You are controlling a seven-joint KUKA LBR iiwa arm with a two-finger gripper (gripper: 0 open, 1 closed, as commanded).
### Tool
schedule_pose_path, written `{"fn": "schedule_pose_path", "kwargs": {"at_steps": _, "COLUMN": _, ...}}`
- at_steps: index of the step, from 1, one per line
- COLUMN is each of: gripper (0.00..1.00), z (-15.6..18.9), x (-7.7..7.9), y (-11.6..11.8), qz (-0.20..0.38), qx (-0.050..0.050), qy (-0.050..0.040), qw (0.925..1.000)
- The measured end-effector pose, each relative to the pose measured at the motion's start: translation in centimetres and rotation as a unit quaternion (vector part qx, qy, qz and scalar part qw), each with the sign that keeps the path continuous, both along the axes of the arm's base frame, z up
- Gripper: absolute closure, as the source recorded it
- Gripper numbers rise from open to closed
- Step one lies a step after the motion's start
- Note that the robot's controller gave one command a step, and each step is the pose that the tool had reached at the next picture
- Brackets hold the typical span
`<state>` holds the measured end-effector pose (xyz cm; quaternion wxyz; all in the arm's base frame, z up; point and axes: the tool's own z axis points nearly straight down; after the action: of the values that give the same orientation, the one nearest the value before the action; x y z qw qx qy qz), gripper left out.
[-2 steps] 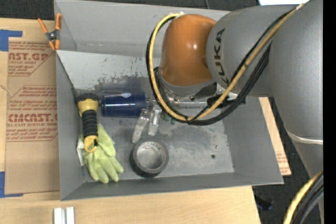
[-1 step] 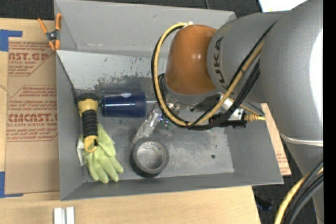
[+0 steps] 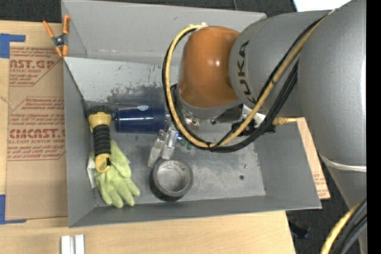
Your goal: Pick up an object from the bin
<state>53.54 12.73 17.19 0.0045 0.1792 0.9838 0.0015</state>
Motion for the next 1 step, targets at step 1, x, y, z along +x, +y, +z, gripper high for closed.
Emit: {"fn": "schedule_pose_path", "kwargs": {"at_steps": 1, "gripper": 0.00, "z": -0.08, "x": 0.80, "y": -1.91, "qz": -0.028, "qx": 0.001, "qy": -0.0002, "qw": 0.9996}}
